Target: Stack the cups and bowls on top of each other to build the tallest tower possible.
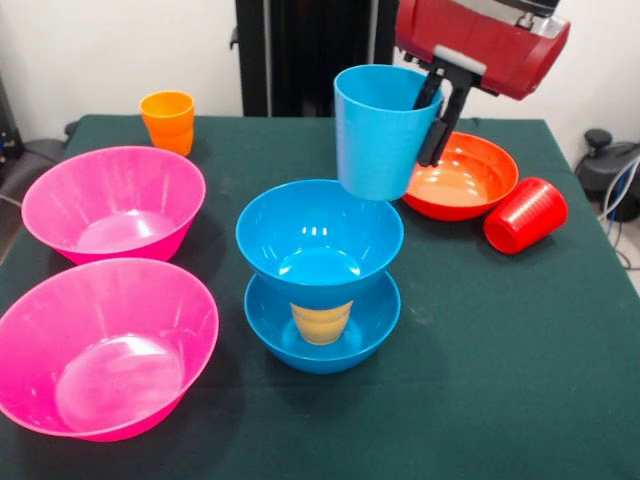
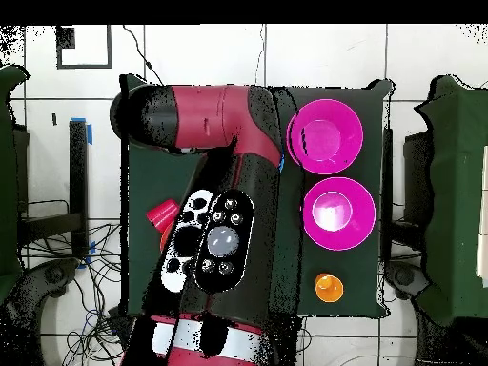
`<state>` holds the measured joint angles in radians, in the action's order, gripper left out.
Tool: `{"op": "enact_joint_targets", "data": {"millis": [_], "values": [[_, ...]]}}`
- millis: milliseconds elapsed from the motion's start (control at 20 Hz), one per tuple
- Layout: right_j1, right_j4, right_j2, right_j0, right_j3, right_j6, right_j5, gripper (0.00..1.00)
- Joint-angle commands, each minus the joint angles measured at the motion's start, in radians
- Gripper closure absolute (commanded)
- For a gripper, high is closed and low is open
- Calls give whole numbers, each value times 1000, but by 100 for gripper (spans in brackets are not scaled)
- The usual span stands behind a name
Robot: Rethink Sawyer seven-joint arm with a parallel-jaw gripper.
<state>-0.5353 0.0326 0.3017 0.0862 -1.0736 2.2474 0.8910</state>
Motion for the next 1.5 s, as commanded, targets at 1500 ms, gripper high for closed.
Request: {"op": "enact_joint_targets", "data": {"millis": [1500], "values": [[151, 83, -116, -31, -155, -35, -145, 100]]}}
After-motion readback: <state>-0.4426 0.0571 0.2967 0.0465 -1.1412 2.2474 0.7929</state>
